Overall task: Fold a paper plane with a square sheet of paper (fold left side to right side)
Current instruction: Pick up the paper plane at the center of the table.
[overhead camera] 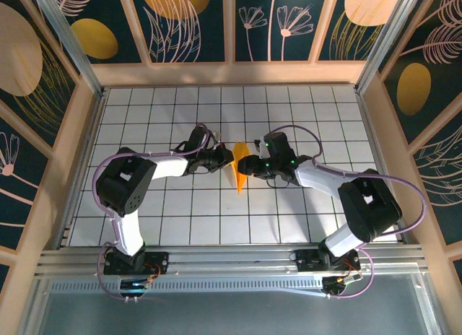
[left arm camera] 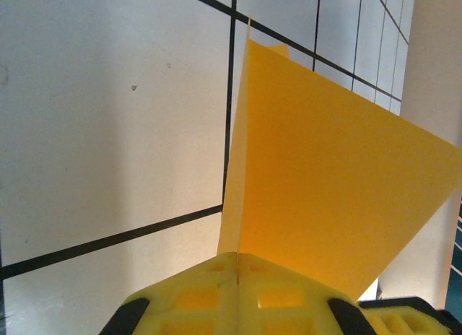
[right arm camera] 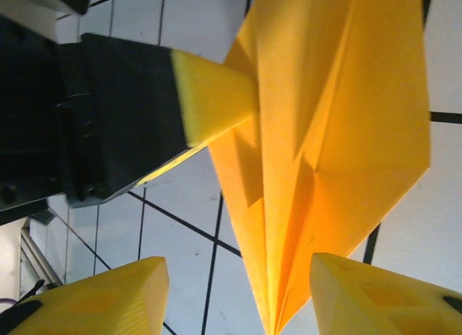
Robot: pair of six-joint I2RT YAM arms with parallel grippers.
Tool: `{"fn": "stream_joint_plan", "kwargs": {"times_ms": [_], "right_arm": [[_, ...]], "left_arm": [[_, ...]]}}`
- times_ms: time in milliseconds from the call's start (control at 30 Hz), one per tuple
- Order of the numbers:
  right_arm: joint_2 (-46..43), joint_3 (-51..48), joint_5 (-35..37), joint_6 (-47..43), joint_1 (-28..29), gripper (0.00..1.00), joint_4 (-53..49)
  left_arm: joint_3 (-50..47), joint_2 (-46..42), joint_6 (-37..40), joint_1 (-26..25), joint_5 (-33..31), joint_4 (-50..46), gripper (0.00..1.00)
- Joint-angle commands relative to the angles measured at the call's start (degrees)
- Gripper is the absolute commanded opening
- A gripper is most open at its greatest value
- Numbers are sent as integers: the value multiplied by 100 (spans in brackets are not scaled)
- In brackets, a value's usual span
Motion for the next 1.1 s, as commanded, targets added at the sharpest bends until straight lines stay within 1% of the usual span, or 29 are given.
{"fn": "stream_joint_plan", "kwargs": {"times_ms": [0, 467, 733, 1067], "right_arm": [[201, 90, 137, 37, 48, 56, -142], [698, 381, -34, -28, 210, 53, -29], [862, 534, 53, -47, 253, 52, -82], [1177, 848, 567, -141, 352, 39, -619]], "left_arm": [[-145, -82, -111, -38, 95, 91, 1], [-111, -3, -106, -40, 95, 90, 1], [-112, 23, -107, -40, 98, 87, 1], [-112, 55, -100, -43, 115, 86, 1]]}}
